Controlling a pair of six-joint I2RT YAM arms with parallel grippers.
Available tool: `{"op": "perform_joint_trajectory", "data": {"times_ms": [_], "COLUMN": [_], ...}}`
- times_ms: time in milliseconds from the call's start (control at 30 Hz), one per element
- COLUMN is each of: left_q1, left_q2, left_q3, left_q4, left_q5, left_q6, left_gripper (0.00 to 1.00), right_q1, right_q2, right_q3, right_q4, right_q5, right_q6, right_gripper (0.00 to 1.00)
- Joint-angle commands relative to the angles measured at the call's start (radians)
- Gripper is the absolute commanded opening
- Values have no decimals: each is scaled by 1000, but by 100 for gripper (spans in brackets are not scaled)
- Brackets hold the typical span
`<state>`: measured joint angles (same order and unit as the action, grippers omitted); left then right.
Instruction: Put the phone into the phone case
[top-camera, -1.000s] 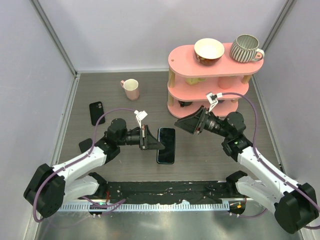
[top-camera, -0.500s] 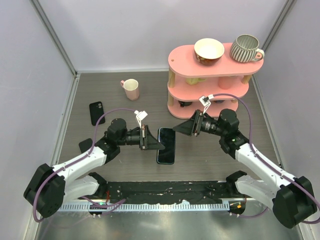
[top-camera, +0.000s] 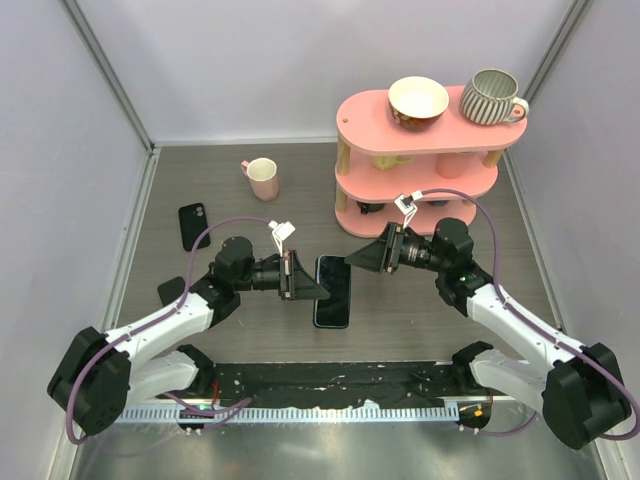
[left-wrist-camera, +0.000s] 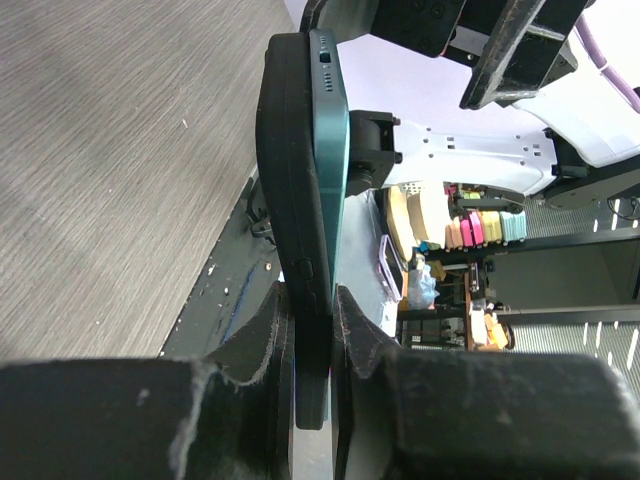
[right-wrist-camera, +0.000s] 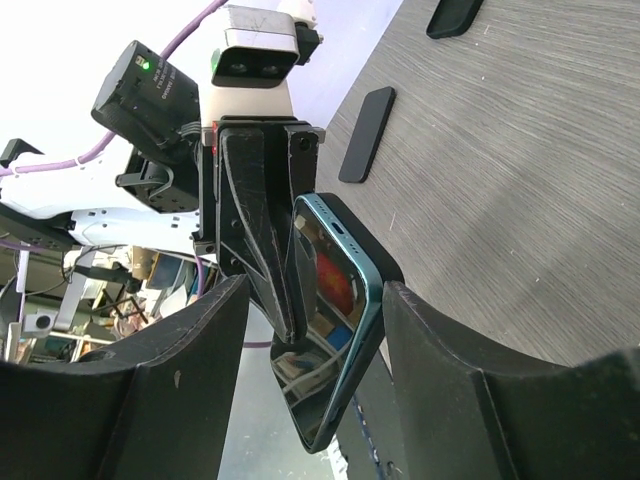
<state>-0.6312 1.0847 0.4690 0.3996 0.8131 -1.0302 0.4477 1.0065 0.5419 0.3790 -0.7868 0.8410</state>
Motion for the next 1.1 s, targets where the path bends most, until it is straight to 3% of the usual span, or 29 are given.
{"op": "perform_joint_trajectory", "data": {"times_ms": [0, 433, 733, 1067], "left_q1": [-2, -4, -4, -4], "left_q2": [-6, 0, -5, 12], "left_q3": [36, 30, 20, 19], "left_q4": [91, 108, 182, 185], "left_q5": [21, 23, 32, 31], "left_q6": [13, 19, -5, 1], "left_gripper": [0, 0, 0, 0], "right_q1": [9, 28, 68, 88], "right_q2": [11, 76, 93, 99], "right_q3": [3, -63, -33, -39], "right_q4": [52, 274, 143, 132], "right_q5": [-35, -180, -167, -189], "right_q6": [15, 139, 81, 90], "right_gripper": [61, 59, 59, 58]}}
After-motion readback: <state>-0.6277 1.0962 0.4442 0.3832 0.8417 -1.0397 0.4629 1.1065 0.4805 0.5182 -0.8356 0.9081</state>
